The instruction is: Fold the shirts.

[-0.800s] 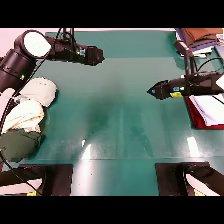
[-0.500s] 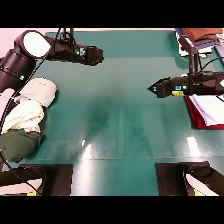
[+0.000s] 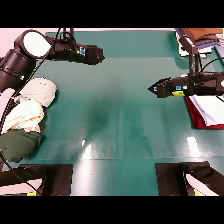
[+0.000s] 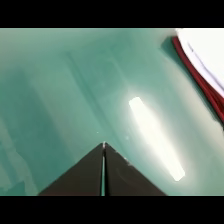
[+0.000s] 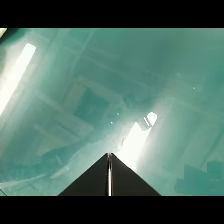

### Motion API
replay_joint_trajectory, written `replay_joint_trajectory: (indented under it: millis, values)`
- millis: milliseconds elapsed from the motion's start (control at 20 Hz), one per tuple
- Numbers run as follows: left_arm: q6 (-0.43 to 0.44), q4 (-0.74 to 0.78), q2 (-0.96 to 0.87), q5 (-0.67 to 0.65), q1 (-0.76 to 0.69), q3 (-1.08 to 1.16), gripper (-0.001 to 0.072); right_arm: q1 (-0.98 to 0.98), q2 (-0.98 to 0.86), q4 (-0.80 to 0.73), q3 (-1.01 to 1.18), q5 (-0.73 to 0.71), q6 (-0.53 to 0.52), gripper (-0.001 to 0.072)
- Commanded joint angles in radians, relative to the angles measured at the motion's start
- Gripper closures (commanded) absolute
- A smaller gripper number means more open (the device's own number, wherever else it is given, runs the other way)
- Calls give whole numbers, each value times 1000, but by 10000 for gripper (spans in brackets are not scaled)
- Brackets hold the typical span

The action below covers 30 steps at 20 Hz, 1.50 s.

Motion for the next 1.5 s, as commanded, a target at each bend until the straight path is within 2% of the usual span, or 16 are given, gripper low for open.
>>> replay_joint_trajectory:
  millis: [0,200,250,300,350,450,650,800,950,1000,1050,1100,1300,1450]
  values:
    - [2,103,24,-4,49,1,684,1,1,0,0,13,0,693]
    - [2,334,46,-220,238,-2,677,1,1,0,0,21,0,693]
    - [0,390,45,-252,283,-19,439,1,1,0,0,20,0,693]
    - [-16,436,45,-254,328,-54,147,1,1,0,0,19,0,693]
    - [-33,461,45,-242,369,-98,107,1,0,0,0,16,0,693]
    - [-32,466,45,-181,448,-214,105,1,1,0,0,11,0,693]
    - [-32,467,41,84,563,-475,106,1,1,0,0,11,0,693]
    - [-32,466,-28,118,616,-523,106,1,0,0,0,0,0,693]
    - [-50,462,-66,130,617,-522,109,1,1,2,0,-26,0,693]
    - [-79,461,-60,126,617,-510,260,1,1,5,0,-26,0,693]
    - [-84,461,-50,117,617,-489,564,1,1,8,0,-26,0,693]
    - [-83,462,-30,111,617,-460,685,1,2,8,0,-26,0,693]
    - [-70,450,143,100,597,-276,685,1,1,7,69,-26,17,693]
    - [12,438,302,42,500,-111,686,1,1,-3,197,-60,16,693]
